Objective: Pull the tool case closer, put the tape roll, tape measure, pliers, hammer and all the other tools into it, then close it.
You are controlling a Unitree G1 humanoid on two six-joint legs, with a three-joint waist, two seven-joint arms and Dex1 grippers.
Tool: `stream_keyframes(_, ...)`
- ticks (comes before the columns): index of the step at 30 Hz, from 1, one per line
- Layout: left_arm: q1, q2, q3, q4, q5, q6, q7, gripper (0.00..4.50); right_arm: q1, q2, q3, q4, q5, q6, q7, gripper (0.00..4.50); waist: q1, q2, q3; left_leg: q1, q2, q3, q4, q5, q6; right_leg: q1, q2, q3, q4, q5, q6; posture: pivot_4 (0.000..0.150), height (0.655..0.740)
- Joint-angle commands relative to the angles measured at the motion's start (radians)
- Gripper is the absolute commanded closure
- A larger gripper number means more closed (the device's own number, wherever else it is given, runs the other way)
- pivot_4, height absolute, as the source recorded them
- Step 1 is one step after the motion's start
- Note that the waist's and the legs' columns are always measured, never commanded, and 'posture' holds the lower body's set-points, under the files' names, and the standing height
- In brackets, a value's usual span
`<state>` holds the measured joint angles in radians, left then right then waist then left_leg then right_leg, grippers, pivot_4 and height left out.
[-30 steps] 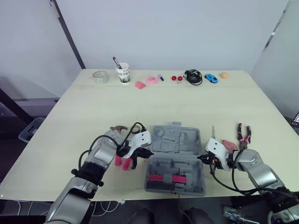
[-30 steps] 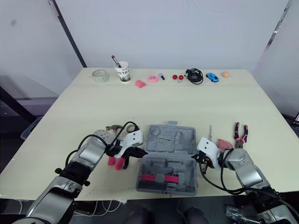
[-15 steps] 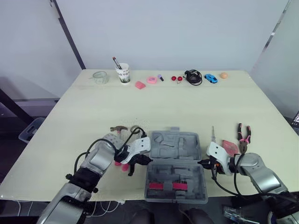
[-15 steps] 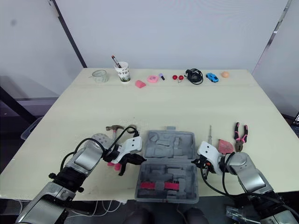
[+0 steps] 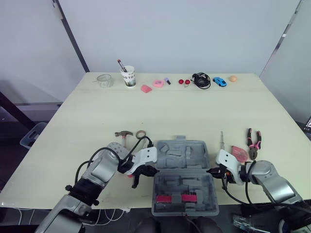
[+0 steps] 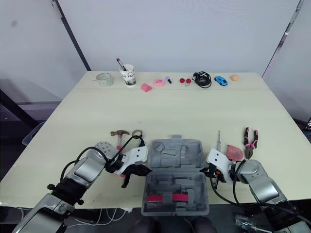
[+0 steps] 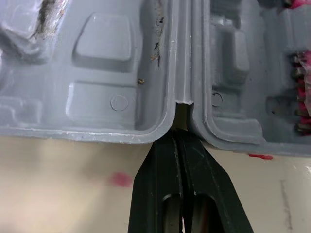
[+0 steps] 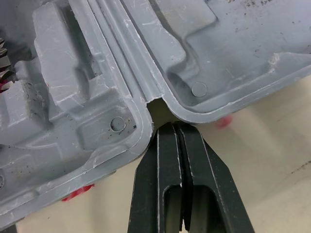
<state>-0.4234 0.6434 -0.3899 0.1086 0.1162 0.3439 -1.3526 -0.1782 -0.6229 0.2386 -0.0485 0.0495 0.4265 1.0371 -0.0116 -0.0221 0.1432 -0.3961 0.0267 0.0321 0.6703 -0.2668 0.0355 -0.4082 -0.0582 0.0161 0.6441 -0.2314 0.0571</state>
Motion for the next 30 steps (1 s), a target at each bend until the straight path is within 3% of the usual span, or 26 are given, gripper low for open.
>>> stream_keyframes(1, 0.041, 0.010, -0.061, -0.005, 0.004, 0.009, -0.025, 4.42, 0.008, -0.009, 0.011, -0.060, 0.032, 0.007, 0.022, 4.50, 0.000, 0.000, 0.000, 0.000, 0.000, 0.000, 0.000, 0.000, 0.000, 0.000, 0.000, 0.000, 0.000, 0.000, 0.000, 0.150, 0.7400)
stream_keyframes(30, 0.050, 0.049, -0.066, -0.016, -0.012, 0.016, -0.015, 4.42, 0.017, -0.019, 0.031, -0.095, 0.056, 0.049, 0.011, 4.50, -0.001, 0.000, -0.001, 0.000, 0.001, 0.000, 0.000, 0.000, 0.000, 0.000, 0.001, 0.000, 0.000, 0.000, 0.000, 0.150, 0.7400)
